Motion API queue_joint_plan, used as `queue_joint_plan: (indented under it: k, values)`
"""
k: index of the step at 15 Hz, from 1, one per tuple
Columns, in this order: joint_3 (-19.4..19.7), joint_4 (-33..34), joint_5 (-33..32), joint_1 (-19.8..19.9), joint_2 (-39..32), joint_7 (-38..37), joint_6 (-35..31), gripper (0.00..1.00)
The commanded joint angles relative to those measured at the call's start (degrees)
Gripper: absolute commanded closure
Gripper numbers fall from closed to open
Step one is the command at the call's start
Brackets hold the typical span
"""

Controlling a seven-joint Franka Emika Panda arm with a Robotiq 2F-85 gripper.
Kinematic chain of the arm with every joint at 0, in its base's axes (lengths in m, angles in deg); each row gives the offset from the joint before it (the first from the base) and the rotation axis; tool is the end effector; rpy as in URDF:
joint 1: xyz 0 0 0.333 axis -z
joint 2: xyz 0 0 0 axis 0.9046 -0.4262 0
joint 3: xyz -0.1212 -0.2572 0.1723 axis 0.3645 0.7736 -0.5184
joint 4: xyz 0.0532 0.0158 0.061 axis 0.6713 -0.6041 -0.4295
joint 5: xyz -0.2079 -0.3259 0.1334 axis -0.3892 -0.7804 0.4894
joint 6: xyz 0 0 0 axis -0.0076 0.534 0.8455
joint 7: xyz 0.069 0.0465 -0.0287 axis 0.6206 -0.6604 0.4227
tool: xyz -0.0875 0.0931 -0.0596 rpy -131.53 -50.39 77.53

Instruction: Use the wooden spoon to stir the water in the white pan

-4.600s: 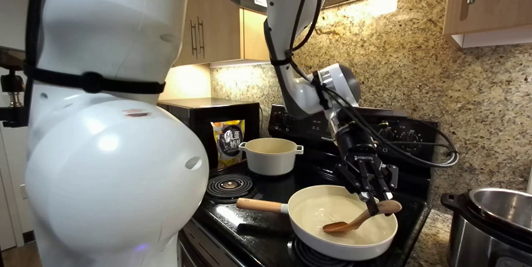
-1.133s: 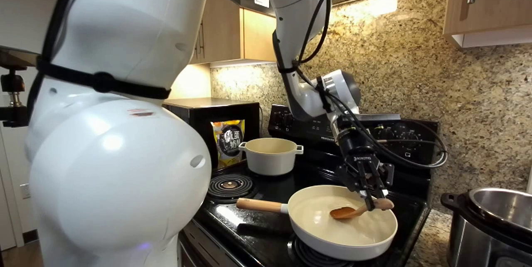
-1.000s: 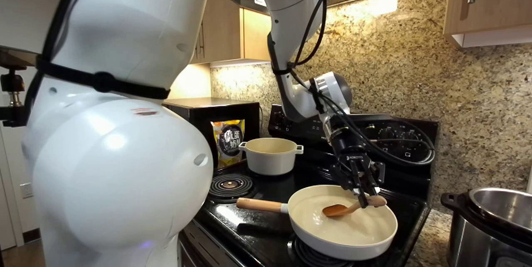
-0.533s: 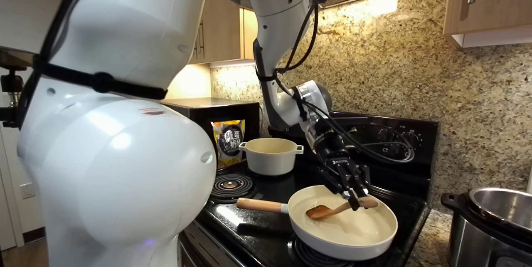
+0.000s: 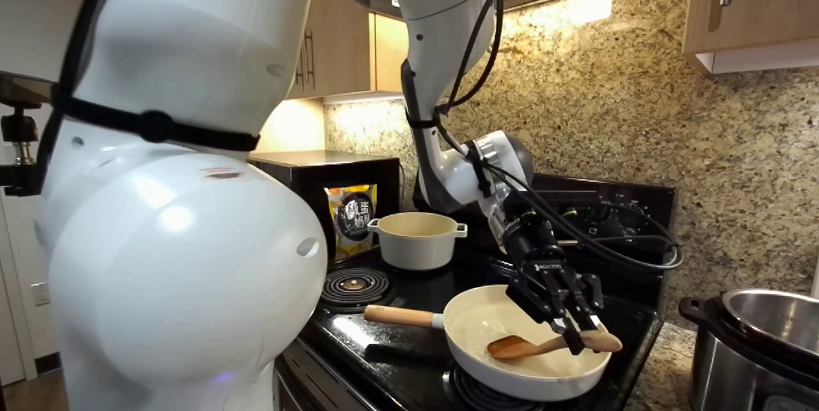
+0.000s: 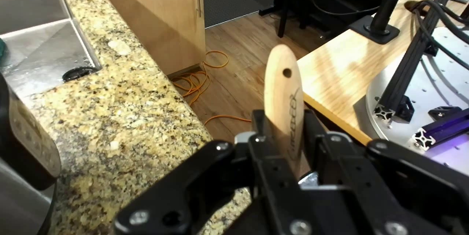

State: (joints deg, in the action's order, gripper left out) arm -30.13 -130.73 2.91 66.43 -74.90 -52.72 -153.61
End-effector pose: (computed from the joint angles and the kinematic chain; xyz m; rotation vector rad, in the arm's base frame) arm 0.4405 -0.1072 0.2165 2.1526 0.9767 -1.3212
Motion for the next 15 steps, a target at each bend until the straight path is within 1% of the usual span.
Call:
queue_joint_plan:
  k: [1,4,7,11,15]
  values:
    - [1.16,-0.58,0.91,2.66,2.47,-0.14,-0.54,0.93]
    - [2.11,1.12,2.3,4.22,2.53,0.42,-0.85,0.93]
    - [2.6,3.51,3.7,4.86,2.11,0.03,-0.16,0.93]
    - [2.52,6.26,5.24,4.33,1.57,-0.77,0.54,0.93]
    - [1.6,7.43,4.97,3.05,1.25,-1.4,1.04,0.93]
